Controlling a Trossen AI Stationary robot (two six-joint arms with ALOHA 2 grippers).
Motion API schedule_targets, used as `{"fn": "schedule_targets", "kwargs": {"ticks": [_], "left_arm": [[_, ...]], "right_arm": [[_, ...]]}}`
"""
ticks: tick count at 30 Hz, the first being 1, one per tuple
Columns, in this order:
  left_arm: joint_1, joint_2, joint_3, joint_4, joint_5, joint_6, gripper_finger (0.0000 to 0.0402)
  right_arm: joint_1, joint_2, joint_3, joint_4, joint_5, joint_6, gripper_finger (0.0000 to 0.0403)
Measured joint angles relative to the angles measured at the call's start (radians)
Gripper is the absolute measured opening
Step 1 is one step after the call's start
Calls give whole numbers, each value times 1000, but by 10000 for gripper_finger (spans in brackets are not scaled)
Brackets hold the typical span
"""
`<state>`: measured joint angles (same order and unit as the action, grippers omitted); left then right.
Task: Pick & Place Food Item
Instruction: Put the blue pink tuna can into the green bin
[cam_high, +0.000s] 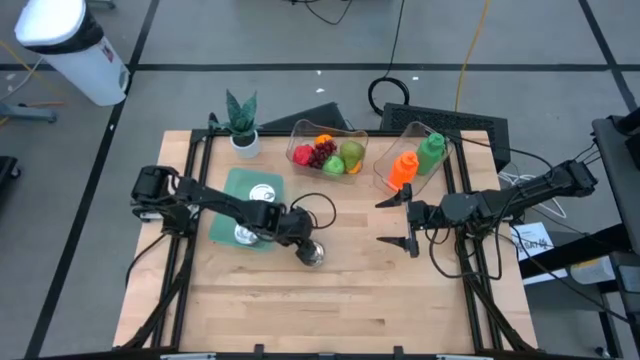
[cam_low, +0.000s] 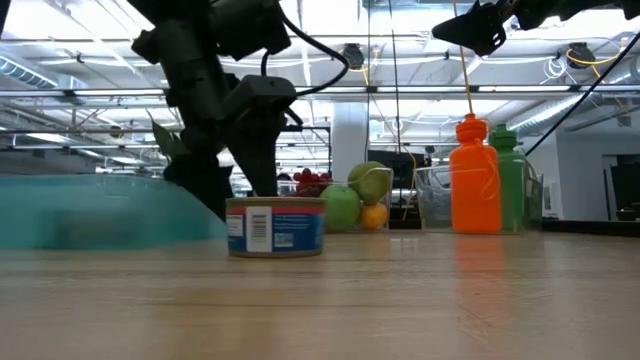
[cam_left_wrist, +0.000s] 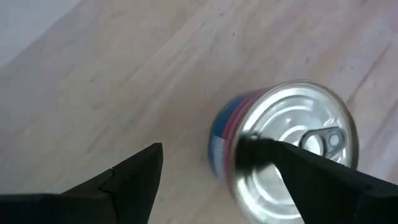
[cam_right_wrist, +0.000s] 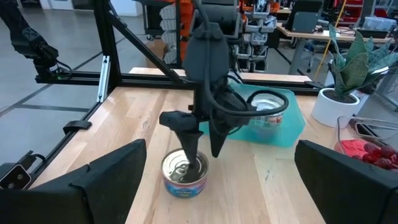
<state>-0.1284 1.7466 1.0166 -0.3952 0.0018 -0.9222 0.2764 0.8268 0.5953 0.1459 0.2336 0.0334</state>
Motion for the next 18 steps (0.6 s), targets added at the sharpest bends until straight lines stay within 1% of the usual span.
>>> {"fn": "schedule_targets", "kwargs": {"ticks": [3,5,10,12,15,18], "left_arm": [[5,0,-8,47,39,13,321],[2,1,-8,53,48,26,321],[-5,6,-7,11,20,20,321],[-4,8,-7,-3,21,21,315],[-3,11,-6,-4,20,26,283],[-3,13,-7,6,27,35,227]], "right_arm": [[0,0,0,0,0,0,394],[0,0,0,-1,0,0,394],[0,0,0,-3,0,0,394],[0,0,0,-3,0,0,394],[0,0,0,-3,0,-3,394],[0,0,0,-2,0,-3,394]]}}
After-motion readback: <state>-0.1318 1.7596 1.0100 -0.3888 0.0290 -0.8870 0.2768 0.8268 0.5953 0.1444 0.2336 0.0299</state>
